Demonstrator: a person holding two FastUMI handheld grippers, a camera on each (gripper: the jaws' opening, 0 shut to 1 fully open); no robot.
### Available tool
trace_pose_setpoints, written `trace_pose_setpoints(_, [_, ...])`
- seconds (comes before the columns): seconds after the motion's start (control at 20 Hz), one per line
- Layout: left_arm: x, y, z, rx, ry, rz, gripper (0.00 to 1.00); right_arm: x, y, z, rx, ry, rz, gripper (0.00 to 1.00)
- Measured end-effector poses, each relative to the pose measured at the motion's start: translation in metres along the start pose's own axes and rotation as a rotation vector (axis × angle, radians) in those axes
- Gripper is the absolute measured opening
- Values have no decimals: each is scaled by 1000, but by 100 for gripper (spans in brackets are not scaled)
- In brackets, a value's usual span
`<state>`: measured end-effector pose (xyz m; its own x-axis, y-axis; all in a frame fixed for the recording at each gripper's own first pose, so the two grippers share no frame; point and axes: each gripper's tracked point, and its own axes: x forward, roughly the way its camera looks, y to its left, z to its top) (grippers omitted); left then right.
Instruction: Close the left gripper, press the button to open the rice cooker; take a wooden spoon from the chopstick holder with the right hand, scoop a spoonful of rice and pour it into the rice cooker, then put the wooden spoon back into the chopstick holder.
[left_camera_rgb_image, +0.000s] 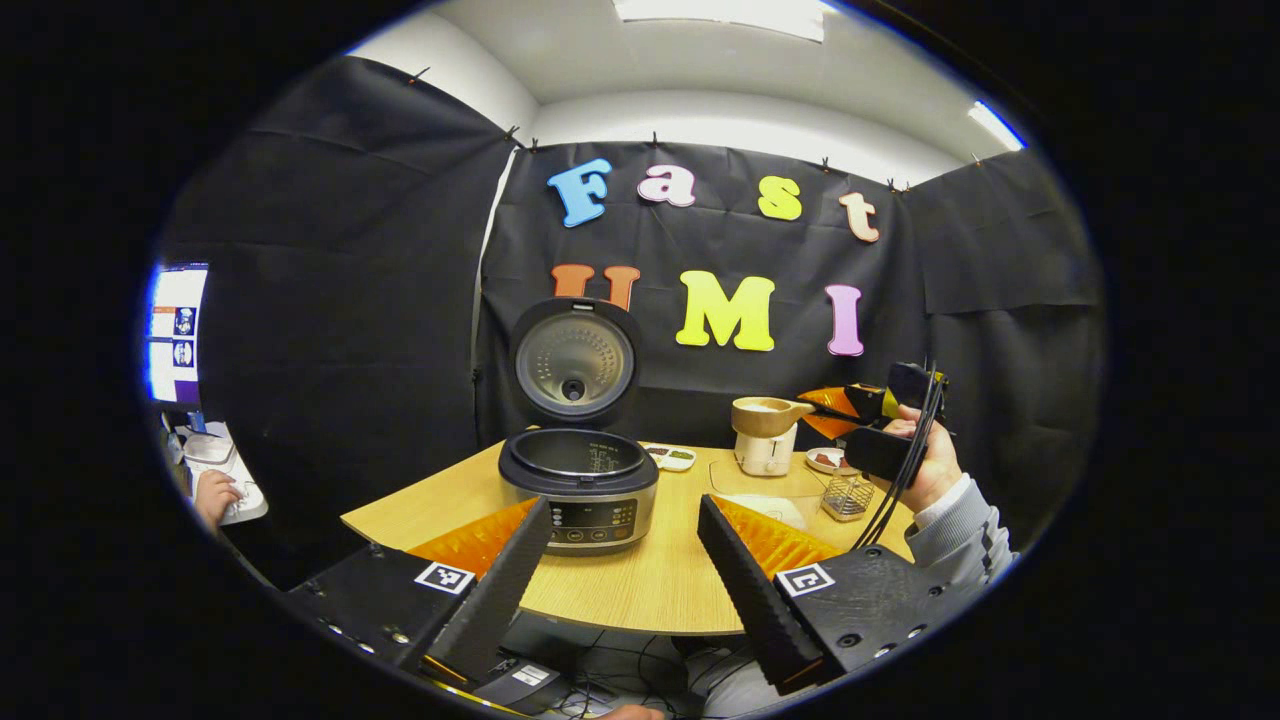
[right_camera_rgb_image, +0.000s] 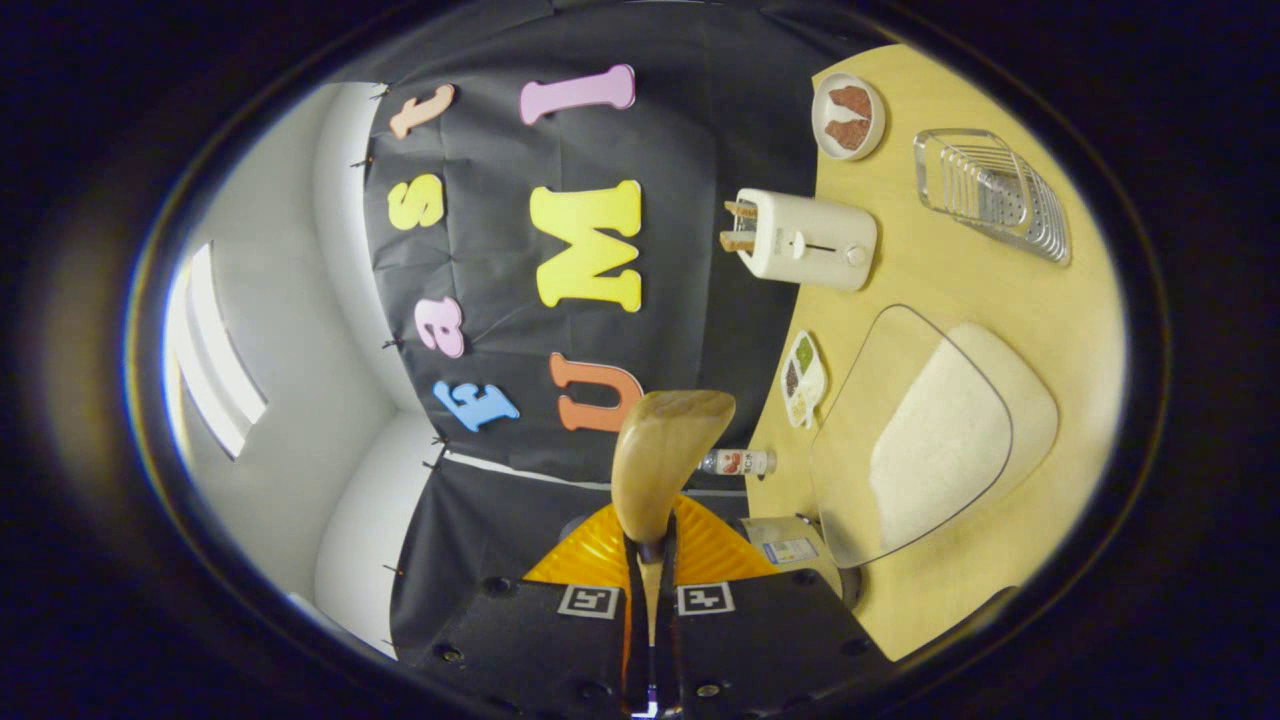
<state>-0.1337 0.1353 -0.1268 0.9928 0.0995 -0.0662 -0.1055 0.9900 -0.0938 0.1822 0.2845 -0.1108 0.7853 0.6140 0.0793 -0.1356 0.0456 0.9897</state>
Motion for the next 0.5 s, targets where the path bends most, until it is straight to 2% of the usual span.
trace_pose_setpoints(0.2, [-13,24,0,-6,-14,33,94,22,26,-45,-72,44,4,8])
trace_pose_setpoints(0.25, [-15,28,0,-10,-15,33,94,27,31,-56,-96,58,-2,3])
trace_pose_setpoints(0.3, [-17,31,-2,-9,-14,34,95,34,35,-68,-121,72,-7,8])
trace_pose_setpoints(0.5, [-22,43,-6,15,-16,43,94,61,43,-111,-219,116,-41,8])
